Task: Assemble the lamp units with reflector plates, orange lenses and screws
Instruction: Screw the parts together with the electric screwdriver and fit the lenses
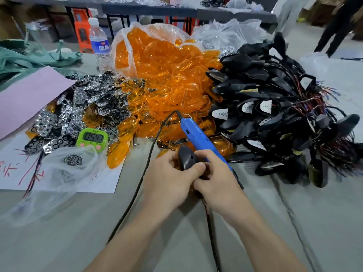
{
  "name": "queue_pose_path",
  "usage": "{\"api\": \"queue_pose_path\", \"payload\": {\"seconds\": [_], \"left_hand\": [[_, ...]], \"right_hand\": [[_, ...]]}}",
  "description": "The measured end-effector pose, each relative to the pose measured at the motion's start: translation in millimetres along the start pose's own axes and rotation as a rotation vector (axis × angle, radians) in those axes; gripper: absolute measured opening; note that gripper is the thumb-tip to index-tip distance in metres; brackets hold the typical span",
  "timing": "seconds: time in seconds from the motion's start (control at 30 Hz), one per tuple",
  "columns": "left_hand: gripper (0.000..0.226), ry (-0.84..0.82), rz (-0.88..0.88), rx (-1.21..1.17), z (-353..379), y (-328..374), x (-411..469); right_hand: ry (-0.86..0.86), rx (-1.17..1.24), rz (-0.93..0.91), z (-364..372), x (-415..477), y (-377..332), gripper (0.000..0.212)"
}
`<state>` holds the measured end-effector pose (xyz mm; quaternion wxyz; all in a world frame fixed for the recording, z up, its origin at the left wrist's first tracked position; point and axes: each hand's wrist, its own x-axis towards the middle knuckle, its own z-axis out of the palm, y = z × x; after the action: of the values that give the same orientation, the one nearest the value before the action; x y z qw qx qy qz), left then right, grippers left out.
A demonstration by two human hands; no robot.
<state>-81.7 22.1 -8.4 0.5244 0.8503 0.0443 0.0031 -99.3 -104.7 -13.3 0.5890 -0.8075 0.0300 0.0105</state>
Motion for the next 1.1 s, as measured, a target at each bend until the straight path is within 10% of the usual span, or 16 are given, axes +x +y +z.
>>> {"api": "queue_pose_path", "payload": {"seconds": [0.17,0.33,0.5,0.93,1.1], "left_hand": [[0.063,-0.032,0.092,0.425,-16,-7,13],[0.041,-0.364,0.031,0.316,-51,-21,31],[0.025,-0.229,0.16,0.316,-48,-39,31],[0.007,-0.166,0.281,0.379,-37,-40,22],[0.041,-0.175,0.377,0.304,-37,-39,16]], "right_hand": [[-0.1,0.088,0.05,-5,-6,14,0.041],[-0.31,-0.28,-0.002,-19,0,12,0.043],[-0.308,-0.614,-0.118,-16,9,3,0.04],[-0.032,-0.692,-0.3,2,-9,13,0.04],[0.139,-0.788,-0.401,20,-12,32,0.049]]}}
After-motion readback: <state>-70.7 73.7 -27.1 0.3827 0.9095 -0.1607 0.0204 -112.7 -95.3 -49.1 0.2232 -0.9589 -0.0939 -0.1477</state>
